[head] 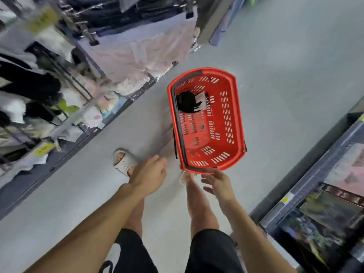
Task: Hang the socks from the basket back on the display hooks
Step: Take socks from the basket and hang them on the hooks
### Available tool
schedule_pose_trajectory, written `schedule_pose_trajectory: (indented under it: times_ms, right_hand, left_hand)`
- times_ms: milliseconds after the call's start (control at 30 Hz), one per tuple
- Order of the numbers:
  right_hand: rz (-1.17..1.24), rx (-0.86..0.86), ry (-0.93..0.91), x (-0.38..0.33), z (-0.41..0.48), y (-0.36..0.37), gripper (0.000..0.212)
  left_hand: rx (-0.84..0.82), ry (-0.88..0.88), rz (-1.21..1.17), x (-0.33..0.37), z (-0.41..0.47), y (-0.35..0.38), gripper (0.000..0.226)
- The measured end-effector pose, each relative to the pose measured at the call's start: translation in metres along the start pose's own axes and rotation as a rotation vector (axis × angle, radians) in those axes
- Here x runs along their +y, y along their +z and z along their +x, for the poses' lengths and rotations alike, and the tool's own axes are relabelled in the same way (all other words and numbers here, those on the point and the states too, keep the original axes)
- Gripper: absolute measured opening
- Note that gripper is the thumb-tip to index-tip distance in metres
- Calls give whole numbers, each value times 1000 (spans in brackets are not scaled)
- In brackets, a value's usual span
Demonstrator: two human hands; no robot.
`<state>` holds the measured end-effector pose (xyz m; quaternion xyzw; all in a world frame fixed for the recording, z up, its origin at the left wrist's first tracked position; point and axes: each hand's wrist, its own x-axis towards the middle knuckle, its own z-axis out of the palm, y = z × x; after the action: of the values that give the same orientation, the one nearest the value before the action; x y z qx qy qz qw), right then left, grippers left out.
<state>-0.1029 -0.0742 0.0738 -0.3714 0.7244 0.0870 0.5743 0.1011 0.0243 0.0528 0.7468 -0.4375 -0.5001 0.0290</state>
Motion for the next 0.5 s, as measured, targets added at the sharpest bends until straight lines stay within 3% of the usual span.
schedule_pose_trajectory:
  times_ms: [233,400,500]
  right_hand:
    - [92,-45,-61,-8,214,40,26]
    - [232,28,-62,-24,349,58,25]
    - [440,44,24,-42,405,69,20]
  left_hand:
    - [303,182,-11,49,185,62,17]
    - [168,178,357,44,280,105,28]
    - [95,164,450,36,305,118,27]
